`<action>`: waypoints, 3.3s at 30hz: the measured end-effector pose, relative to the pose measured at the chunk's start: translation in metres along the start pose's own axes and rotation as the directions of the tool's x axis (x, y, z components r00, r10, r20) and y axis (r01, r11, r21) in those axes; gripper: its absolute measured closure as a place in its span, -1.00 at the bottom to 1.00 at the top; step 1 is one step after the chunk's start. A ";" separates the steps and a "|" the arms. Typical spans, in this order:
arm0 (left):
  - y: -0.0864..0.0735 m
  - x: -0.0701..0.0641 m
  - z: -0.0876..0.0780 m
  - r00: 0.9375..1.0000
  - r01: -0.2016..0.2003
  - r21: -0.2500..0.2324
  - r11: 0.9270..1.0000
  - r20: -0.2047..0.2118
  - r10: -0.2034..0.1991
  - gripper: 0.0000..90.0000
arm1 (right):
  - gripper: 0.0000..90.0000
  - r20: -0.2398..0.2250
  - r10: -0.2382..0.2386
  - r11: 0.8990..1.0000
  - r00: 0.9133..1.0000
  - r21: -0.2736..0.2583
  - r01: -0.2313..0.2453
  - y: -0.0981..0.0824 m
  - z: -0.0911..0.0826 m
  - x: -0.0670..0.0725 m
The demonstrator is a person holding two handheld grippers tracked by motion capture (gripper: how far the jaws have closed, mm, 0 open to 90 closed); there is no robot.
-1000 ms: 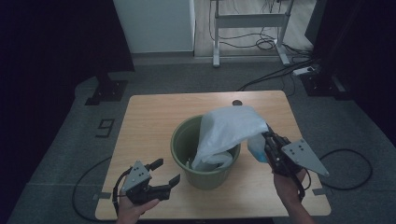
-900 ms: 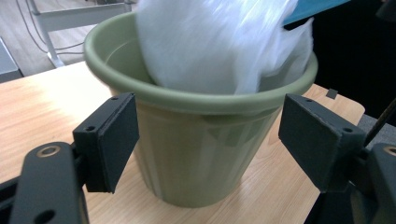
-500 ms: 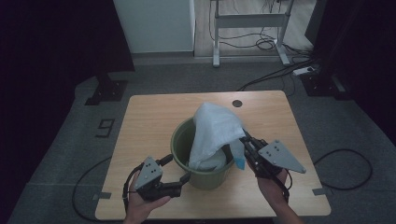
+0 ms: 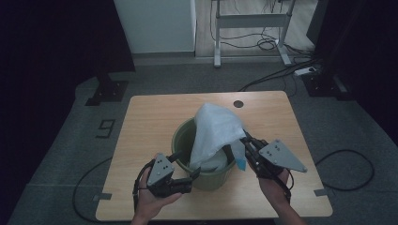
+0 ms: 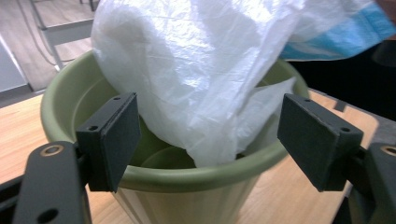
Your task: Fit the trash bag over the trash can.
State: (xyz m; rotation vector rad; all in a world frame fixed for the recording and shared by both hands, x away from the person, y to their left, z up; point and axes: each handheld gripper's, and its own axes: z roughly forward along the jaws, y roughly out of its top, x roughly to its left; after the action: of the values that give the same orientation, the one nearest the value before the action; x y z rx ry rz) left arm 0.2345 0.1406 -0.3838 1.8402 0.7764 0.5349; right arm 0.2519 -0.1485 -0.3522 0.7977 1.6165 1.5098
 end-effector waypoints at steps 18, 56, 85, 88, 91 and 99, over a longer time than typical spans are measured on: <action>0.033 -0.009 0.028 0.997 -0.044 -0.006 0.999 0.055 0.045 0.60 | 0.97 -0.023 -0.004 1.000 1.000 -0.001 0.004 0.002 0.004 0.006; 0.031 0.017 0.016 0.993 0.109 -0.034 0.993 0.036 -0.108 1.00 | -0.48 0.073 0.092 0.982 0.993 0.160 -0.103 -0.110 -0.042 0.049; 0.025 -0.001 0.021 0.985 0.002 0.002 1.000 0.170 -0.002 0.95 | 0.92 0.200 0.088 0.989 0.976 -0.132 -0.062 0.001 -0.030 -0.027; 0.025 -0.003 0.018 0.984 -0.004 -0.005 1.000 0.180 0.005 0.80 | 0.92 0.188 0.074 0.989 0.979 -0.141 -0.048 0.006 -0.029 -0.023; 0.026 -0.003 0.013 0.981 0.003 -0.026 1.000 0.195 0.002 0.45 | 0.92 0.173 0.053 0.991 0.984 -0.132 -0.031 0.005 -0.026 -0.016; 0.028 0.006 -0.008 0.981 0.011 -0.063 0.998 0.195 0.002 -0.14 | 0.93 0.197 0.062 0.993 0.978 -0.113 -0.040 -0.002 -0.023 -0.026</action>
State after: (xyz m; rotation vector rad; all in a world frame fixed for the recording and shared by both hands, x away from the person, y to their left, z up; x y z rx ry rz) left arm 0.2408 0.1428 -0.3544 1.8004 0.6244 0.3654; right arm 0.2456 -0.1828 -0.3512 0.9058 1.3646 1.4884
